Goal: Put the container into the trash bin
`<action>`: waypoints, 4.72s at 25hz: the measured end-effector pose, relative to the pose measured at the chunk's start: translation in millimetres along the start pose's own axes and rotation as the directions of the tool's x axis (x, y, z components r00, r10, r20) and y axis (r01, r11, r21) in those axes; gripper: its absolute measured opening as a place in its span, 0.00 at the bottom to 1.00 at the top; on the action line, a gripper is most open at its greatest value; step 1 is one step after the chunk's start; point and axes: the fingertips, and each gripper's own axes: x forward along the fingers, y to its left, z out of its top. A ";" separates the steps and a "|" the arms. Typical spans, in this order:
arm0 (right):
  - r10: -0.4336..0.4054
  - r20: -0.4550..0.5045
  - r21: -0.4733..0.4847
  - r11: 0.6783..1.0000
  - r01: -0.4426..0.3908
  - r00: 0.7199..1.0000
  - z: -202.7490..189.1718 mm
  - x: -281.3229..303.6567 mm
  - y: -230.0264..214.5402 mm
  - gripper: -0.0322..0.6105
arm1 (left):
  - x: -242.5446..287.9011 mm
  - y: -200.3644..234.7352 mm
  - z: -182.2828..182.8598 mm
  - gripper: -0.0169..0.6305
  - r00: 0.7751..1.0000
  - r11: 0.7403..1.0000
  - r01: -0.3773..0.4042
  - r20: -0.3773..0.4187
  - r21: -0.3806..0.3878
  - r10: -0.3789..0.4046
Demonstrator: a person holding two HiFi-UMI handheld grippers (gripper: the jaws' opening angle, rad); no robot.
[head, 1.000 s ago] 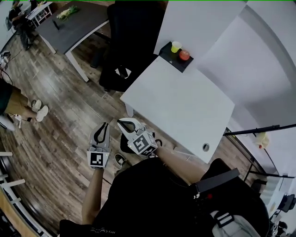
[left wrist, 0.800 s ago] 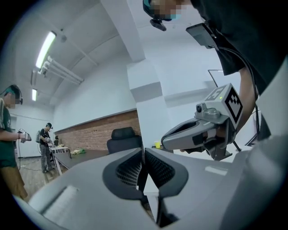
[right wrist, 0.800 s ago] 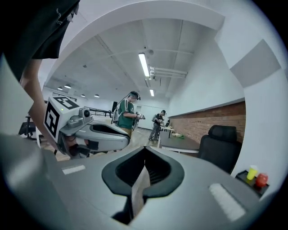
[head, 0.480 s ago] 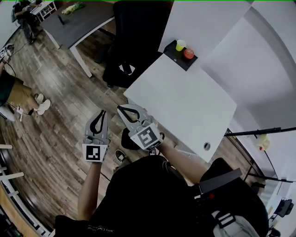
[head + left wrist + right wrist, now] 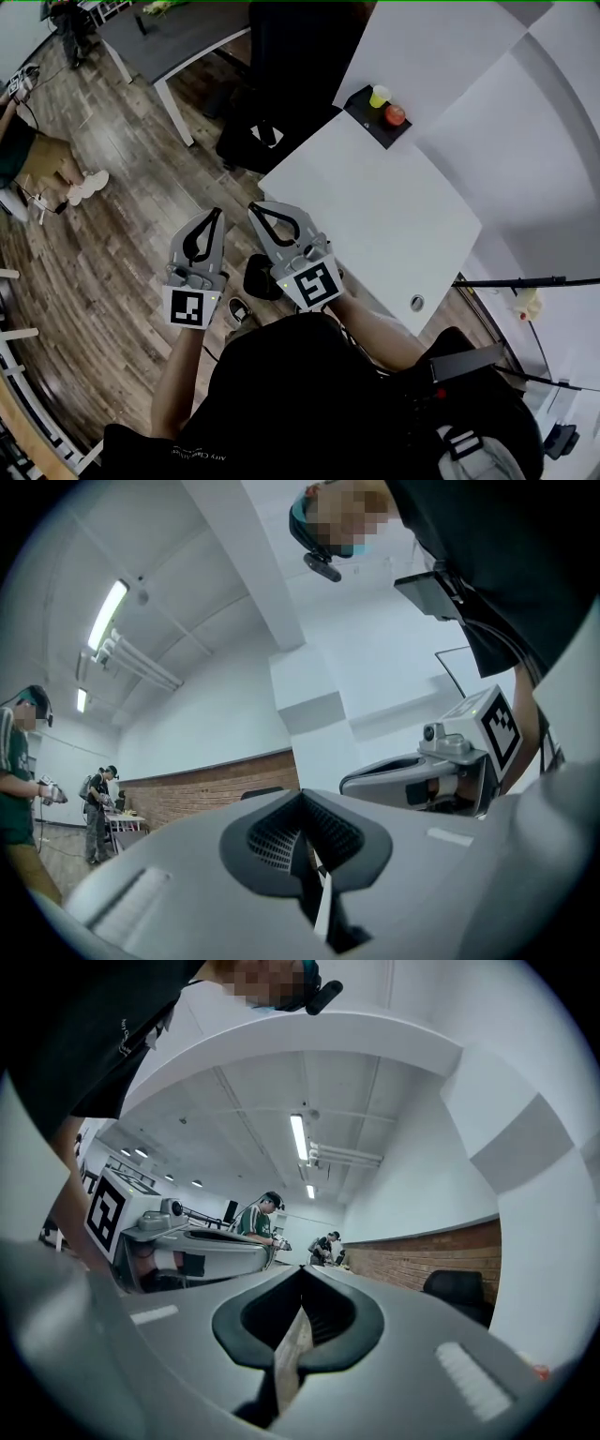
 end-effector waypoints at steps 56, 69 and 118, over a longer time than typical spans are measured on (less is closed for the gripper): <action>0.169 -0.235 0.073 0.985 -0.156 0.957 -116.2 -4.2 66.3 0.07 | -44.5 -35.6 -114.7 0.03 0.975 0.983 -0.064 -0.221 -0.170 0.026; 0.176 -0.242 0.058 0.984 -0.167 0.954 -118.6 -11.1 65.7 0.07 | -48.5 -40.8 -119.4 0.03 0.974 0.984 -0.062 -0.227 -0.167 0.023; 0.172 -0.343 0.126 0.983 -0.137 0.923 -154.4 -0.6 69.1 0.07 | -62.8 -20.0 -164.9 0.03 0.949 0.972 -0.118 -0.311 -0.206 0.049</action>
